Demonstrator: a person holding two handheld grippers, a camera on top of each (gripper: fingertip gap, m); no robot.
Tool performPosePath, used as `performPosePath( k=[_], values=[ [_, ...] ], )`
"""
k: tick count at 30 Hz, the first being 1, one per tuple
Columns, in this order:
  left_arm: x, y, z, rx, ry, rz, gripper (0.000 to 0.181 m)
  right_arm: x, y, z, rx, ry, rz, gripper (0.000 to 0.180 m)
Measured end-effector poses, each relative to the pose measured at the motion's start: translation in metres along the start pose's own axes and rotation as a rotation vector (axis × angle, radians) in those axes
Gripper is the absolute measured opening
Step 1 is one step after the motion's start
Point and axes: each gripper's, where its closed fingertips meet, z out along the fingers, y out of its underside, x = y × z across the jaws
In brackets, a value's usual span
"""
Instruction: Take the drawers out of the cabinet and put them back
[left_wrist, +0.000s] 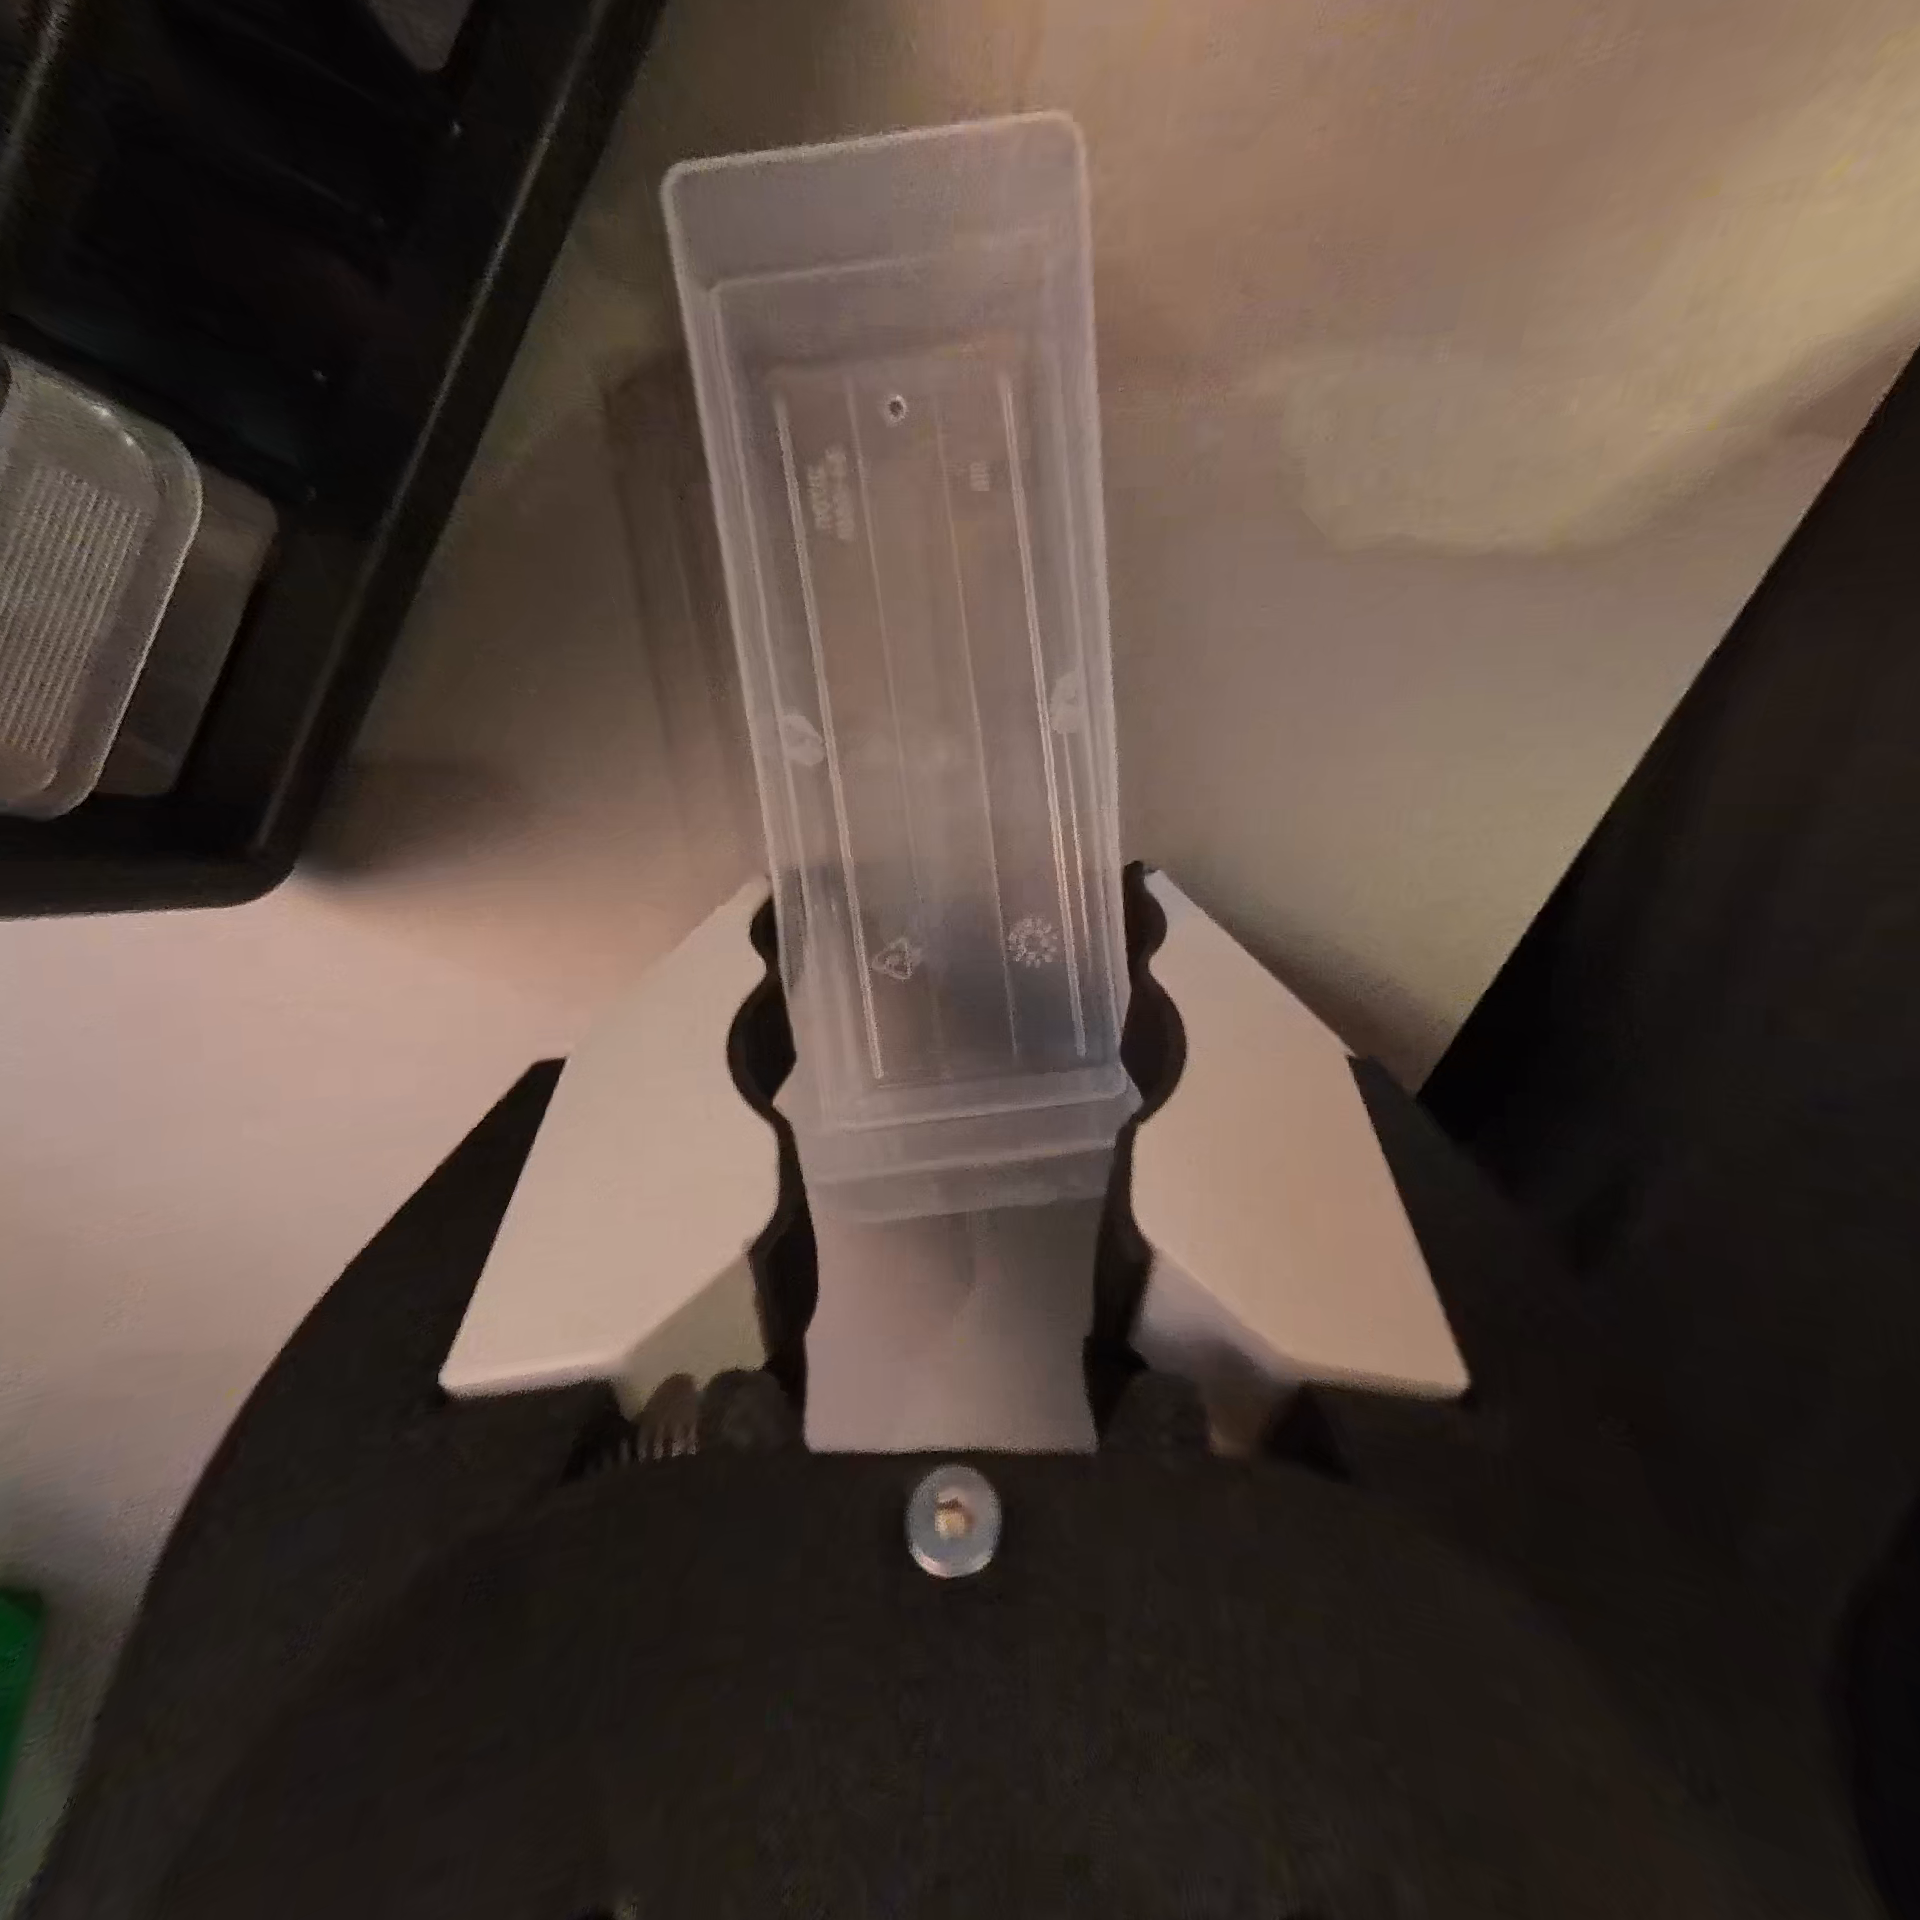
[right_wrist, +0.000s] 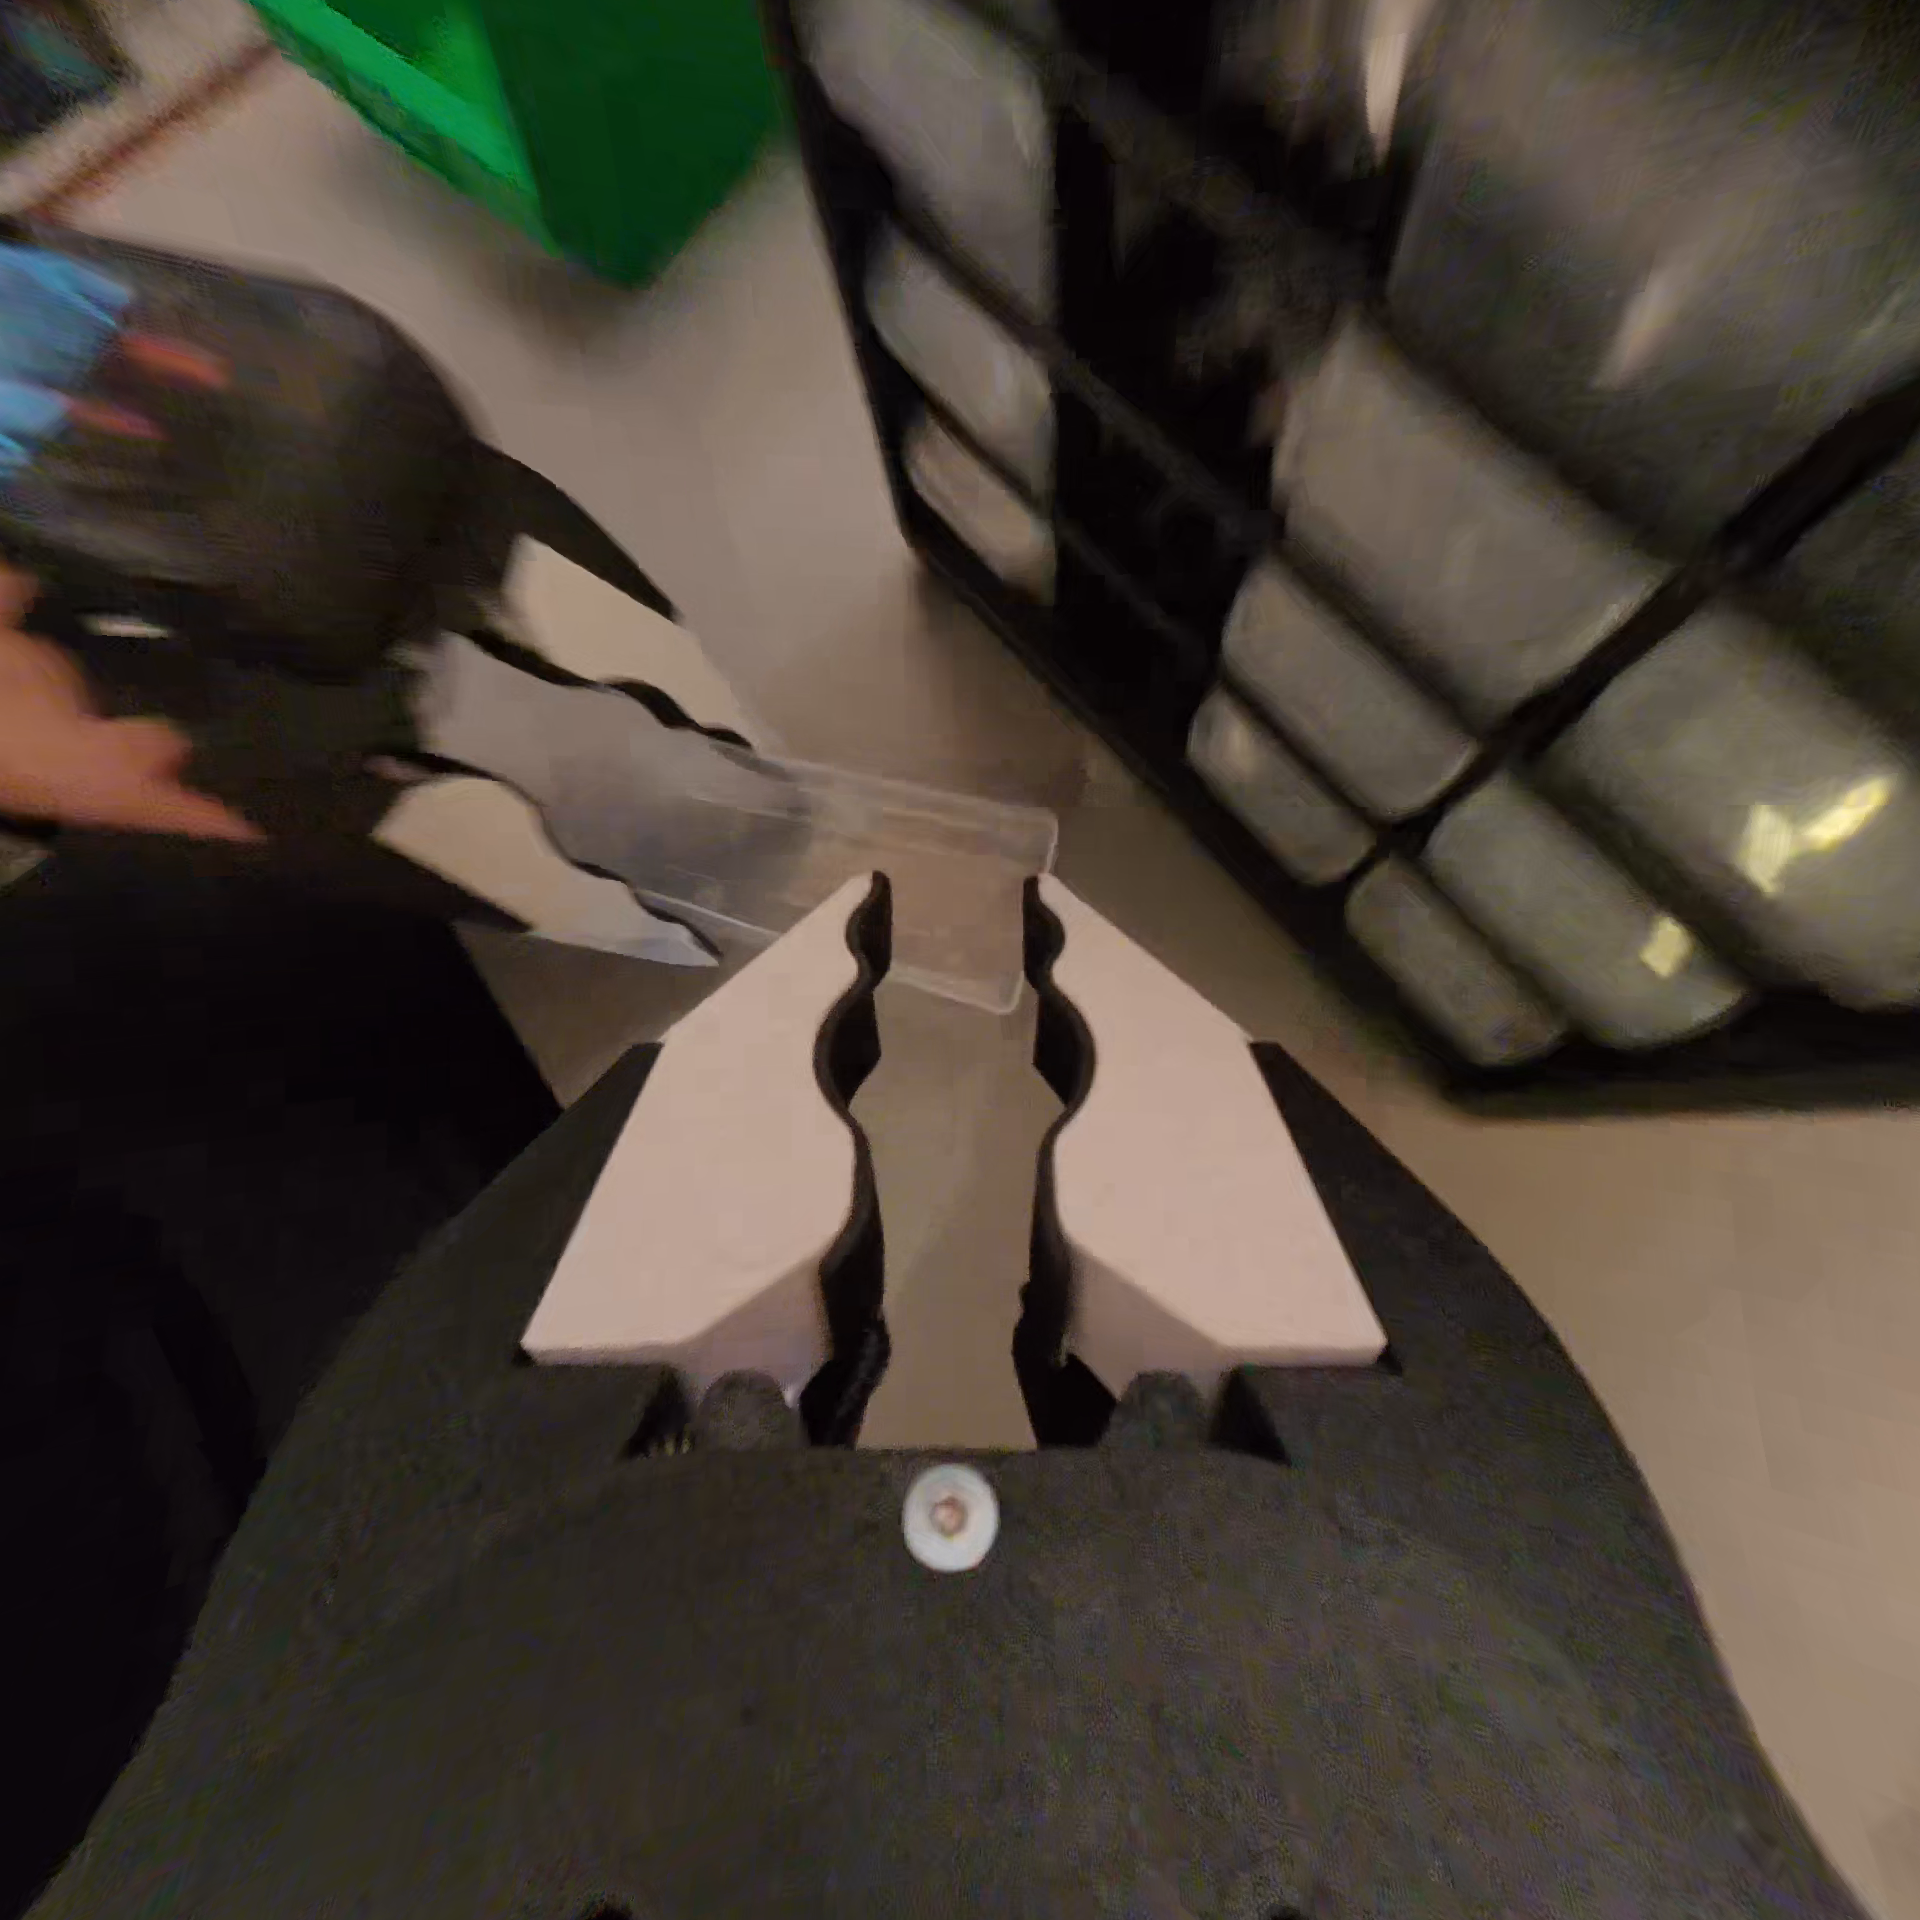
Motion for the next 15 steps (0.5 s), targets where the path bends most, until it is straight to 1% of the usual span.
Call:
performPosePath(
  k=[1,3,4,5,6,7,8,10,11,13,15],
  values=[
    [0.000,0.000,-0.002,0.011,0.003,-0.005,0.061,0.000,-0.020,-0.021,0.056,-0.008,-0.070,0.029],
    [0.000,0.001,-0.007,0.013,0.005,0.002,0.060,0.018,-0.068,-0.068,0.189,0.075,-0.208,0.035],
    [0.000,0.001,-0.011,0.017,0.011,-0.005,0.061,0.029,-0.095,-0.090,0.266,0.118,-0.279,0.043],
    [0.001,0.000,-0.015,0.030,0.020,-0.016,0.061,0.047,-0.120,-0.107,0.321,0.172,-0.328,0.056],
    [0.002,-0.001,-0.019,0.044,0.028,-0.027,0.061,0.067,-0.140,-0.115,0.334,0.206,-0.350,0.067],
    [0.003,0.000,-0.022,0.050,0.034,-0.037,0.061,0.088,-0.156,-0.114,0.323,0.204,-0.348,0.089],
    [0.004,0.000,-0.025,0.054,0.039,-0.039,0.061,0.108,-0.168,-0.106,0.297,0.177,-0.336,0.104],
    [0.005,0.002,-0.030,0.056,0.035,-0.037,0.061,0.146,-0.180,-0.079,0.198,0.112,-0.313,0.110],
    [0.004,0.003,-0.033,0.061,0.028,-0.037,0.061,0.162,-0.182,-0.064,0.153,0.086,-0.312,0.117],
    [0.005,0.005,-0.038,0.079,0.033,-0.048,0.060,0.177,-0.181,-0.038,0.077,-0.014,-0.291,0.115],
    [0.006,0.008,-0.044,0.093,0.038,-0.068,0.060,0.177,-0.176,-0.020,0.017,-0.129,-0.239,0.106]
  ],
)
